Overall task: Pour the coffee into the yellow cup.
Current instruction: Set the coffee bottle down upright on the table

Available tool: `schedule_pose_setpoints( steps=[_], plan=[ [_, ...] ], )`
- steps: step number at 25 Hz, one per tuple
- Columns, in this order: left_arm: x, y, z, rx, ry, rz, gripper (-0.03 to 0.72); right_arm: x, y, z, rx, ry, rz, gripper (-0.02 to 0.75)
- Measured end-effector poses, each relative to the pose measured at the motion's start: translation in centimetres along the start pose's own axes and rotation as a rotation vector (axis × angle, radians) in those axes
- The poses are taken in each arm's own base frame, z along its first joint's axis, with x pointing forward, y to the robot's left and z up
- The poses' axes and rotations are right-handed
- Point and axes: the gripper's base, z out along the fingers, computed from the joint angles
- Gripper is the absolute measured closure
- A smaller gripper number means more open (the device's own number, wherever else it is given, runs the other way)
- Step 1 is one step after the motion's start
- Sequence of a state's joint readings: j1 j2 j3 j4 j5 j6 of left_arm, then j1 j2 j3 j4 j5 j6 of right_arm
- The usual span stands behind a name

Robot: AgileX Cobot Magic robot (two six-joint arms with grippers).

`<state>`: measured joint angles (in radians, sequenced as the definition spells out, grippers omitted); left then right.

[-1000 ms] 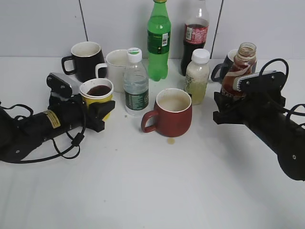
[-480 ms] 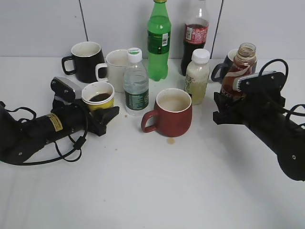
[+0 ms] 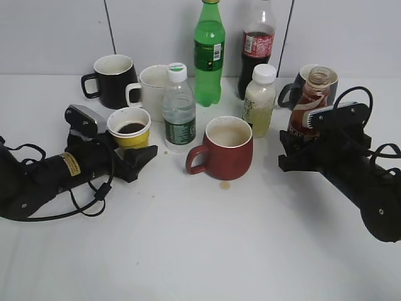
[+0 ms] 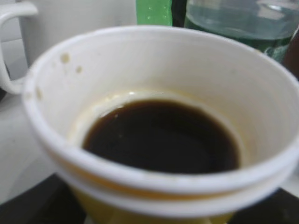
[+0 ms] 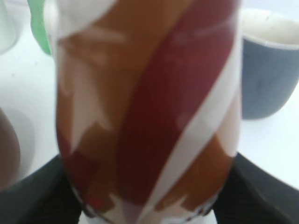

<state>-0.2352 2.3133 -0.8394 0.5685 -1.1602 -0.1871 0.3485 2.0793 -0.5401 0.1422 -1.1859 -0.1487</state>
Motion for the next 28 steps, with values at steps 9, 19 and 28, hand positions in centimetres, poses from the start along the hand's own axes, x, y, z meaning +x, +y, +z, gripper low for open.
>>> schedule_pose_setpoints(
  steps=[9,19,28],
  plan=[
    [0.3,-0.4,-1.5,-0.036,0.061,-0.028,0.084,0.9,0.3,1.8,0.001,0.004,0.03,0.22],
    [0.6,-0.8,-4.2,-0.163,0.062,-0.119,0.093,1.8,0.5,2.4,-0.003,0.043,0.085,0.22],
    [-0.9,-1.7,-6.5,-0.195,0.057,-0.129,0.099,2.0,0.6,2.5,-0.01,0.071,0.084,0.158]
  ],
)
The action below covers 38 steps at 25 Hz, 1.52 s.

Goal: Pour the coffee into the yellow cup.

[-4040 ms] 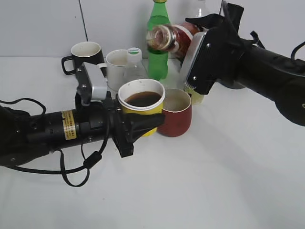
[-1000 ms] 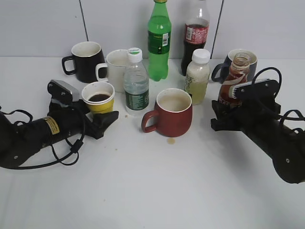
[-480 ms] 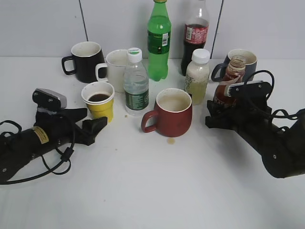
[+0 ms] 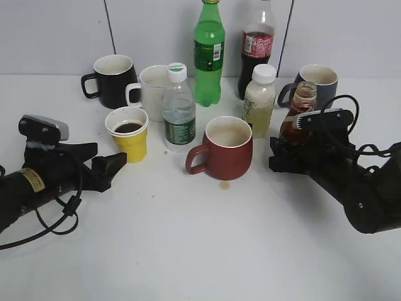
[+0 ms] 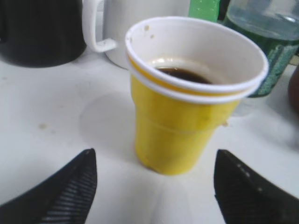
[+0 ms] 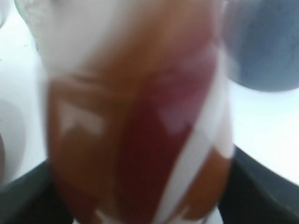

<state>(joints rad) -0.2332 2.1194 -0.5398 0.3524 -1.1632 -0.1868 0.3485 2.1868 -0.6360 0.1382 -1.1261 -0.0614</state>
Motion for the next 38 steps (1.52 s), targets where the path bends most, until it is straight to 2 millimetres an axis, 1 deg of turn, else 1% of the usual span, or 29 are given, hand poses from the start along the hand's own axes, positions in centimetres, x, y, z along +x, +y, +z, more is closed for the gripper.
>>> schedule_pose_setpoints(
  steps=[4,7,8,10,11,14,18,19,20,21,23,24,25,26,28,31,32,33,34,35,36,37,38],
  plan=[
    [0.1,-0.4,-1.4,-0.003,0.018,-0.007,0.1,0.1,0.0,0.0,-0.001,0.015,0.0,0.15],
    [-0.3,-0.7,-2.4,-0.013,0.014,-0.009,0.1,0.5,0.0,-0.3,-0.002,0.039,-0.001,0.15],
    [-0.8,-0.7,-3.2,-0.042,-0.002,-0.016,0.1,0.7,-0.1,-0.5,0.002,0.054,0.0,0.15],
    [-1.4,-0.6,-3.9,-0.076,-0.019,-0.026,0.1,0.8,-0.3,-1.1,0.015,0.088,0.007,0.15],
    [-2.4,-0.6,-4.6,-0.108,-0.041,-0.03,0.1,0.9,-0.4,-1.5,0.02,0.107,0.01,0.15],
    [-3.6,-0.8,-5.5,-0.13,-0.036,-0.022,0.1,0.6,-0.5,-2.7,0.019,0.154,0.015,0.15],
    [-6.0,-1.2,-7.1,-0.166,-0.012,-0.005,0.1,-0.2,-0.7,-5.0,0.009,0.236,0.022,0.15],
    [-7.0,-1.4,-7.9,-0.184,-0.014,-0.005,0.101,-0.5,-0.7,-5.6,0.005,0.26,0.025,0.15],
    [-7.0,-1.4,-7.9,-0.184,-0.014,-0.005,0.101,-0.7,-0.7,-6.2,0.001,0.287,0.029,0.15],
    [-7.7,-1.5,-8.7,-0.204,-0.001,-0.015,0.101,-0.9,-0.7,-6.7,-0.005,0.323,0.032,0.15],
    [-8.9,-1.8,-10.4,-0.244,0.03,-0.047,0.101,-2.1,-0.7,-7.7,-0.018,0.365,0.043,0.15],
    [-9.1,-1.8,-10.6,-0.249,0.037,-0.053,0.101,-2.4,-0.6,-8.2,-0.027,0.398,0.047,0.15],
    [-10.1,-2.1,-11.6,-0.27,0.069,-0.069,0.101,-3.2,-0.6,-8.8,-0.034,0.405,0.052,0.15],
    [-10.2,-2.1,-12.0,-0.278,0.101,-0.073,0.101,-3.8,-0.6,-9.4,-0.043,0.421,0.056,0.15],
    [-11.7,-2.8,-13.5,-0.299,0.188,-0.08,0.101,-5.1,-0.5,-10.7,-0.064,0.475,0.065,0.15],
    [-13.4,-3.7,-15.5,-0.318,0.285,-0.097,0.101,-7.5,-0.3,-12.7,-0.106,0.56,0.068,0.15],
    [-14.4,-4.2,-16.9,-0.329,0.332,-0.112,0.101,-8.7,-0.3,-13.5,-0.119,0.568,0.071,0.15],
    [-14.6,-4.3,-17.3,-0.331,0.343,-0.115,0.101,-9.8,-0.3,-14.5,-0.135,0.59,0.071,0.15],
    [-15.7,-4.8,-19.1,-0.342,0.38,-0.132,0.103,-10.7,-0.3,-15.6,-0.15,0.613,0.071,0.15],
    [-16.3,-5.1,-20.2,-0.348,0.393,-0.139,0.104,-11.7,-0.3,-16.5,-0.162,0.621,0.069,0.15],
    [-16.9,-5.6,-21.8,-0.353,0.405,-0.146,0.103,-12.6,-0.3,-17.8,-0.176,0.631,0.066,0.15],
    [-17.3,-6.1,-23.7,-0.356,0.392,-0.148,0.103,-13.3,-0.4,-19.1,-0.188,0.636,0.063,0.15],
    [-17.3,-6.4,-25.0,-0.359,0.396,-0.153,0.104,-13.7,-0.5,-20.3,-0.198,0.643,0.058,0.15]
  ],
)
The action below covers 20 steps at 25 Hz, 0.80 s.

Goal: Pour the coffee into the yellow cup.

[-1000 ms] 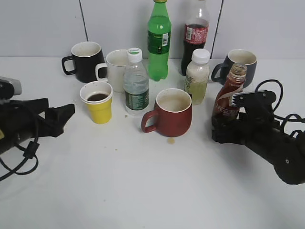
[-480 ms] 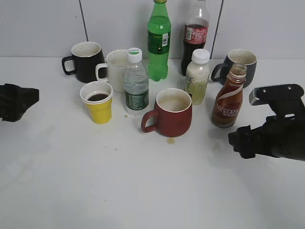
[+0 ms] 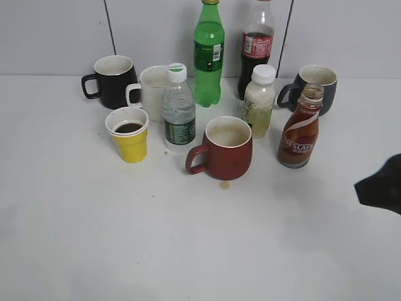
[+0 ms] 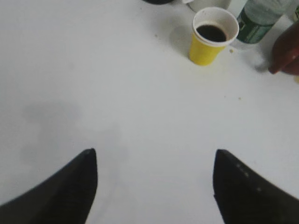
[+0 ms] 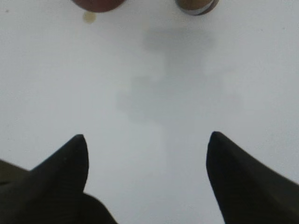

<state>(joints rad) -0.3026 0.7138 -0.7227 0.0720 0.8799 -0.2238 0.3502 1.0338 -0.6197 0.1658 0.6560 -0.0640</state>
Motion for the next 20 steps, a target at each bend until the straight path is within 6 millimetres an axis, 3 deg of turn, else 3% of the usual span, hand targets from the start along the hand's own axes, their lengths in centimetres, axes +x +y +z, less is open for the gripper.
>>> schedule_pose_setpoints(
  steps=[5,6,9,15,20],
  plan=[
    [3.7,0.7,-4.2,0.011,0.076,0.072,0.106,3.0,0.7,-6.6,-0.03,-0.106,-0.072,0.15],
    [3.7,0.7,-4.2,0.011,0.076,0.072,0.106,3.7,0.8,-7.7,-0.033,-0.135,-0.084,0.15],
    [6.2,1.0,-6.4,0.055,0.009,0.081,0.123,6.4,0.8,-10.0,-0.028,-0.212,-0.113,0.15],
    [9.1,1.4,-5.3,0.067,-0.085,0.094,0.165,11.6,0.3,-11.7,0.006,-0.371,-0.155,0.15],
    [9.2,1.3,-5.1,0.082,-0.15,0.123,0.194,13.2,0.2,-12.8,0.014,-0.488,-0.168,0.15]
  ],
)
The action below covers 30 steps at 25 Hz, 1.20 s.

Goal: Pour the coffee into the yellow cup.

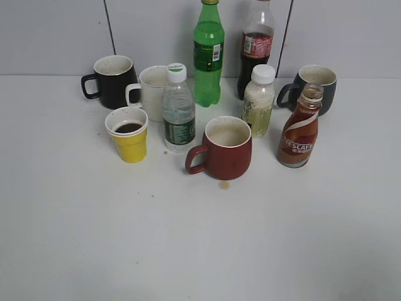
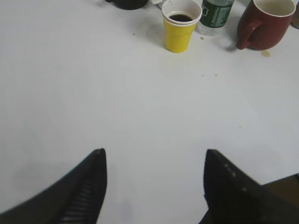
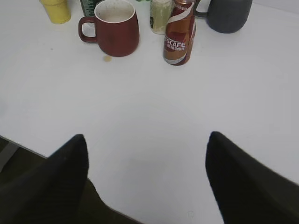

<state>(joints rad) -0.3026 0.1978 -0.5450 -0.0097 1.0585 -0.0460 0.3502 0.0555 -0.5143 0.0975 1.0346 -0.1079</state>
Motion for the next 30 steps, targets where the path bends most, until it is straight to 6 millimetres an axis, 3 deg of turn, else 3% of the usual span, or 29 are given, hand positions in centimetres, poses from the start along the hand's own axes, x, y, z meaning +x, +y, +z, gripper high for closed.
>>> schedule_pose_setpoints(
  steps=[19,26,30],
  plan=[
    [0.1,0.0,-0.2,-0.009,-0.029,-0.001,0.211,0.0,0.0,-0.1,0.014,-0.007,0.006,0.15],
    [0.9,0.2,-1.5,-0.202,-0.123,-0.123,0.221,0.0,-0.1,0.0,0.214,-0.004,0.11,0.15],
    [1.8,-0.2,-2.6,-0.221,-0.211,-0.123,0.237,0.0,-0.1,0.1,0.272,-0.003,0.14,0.15]
  ],
)
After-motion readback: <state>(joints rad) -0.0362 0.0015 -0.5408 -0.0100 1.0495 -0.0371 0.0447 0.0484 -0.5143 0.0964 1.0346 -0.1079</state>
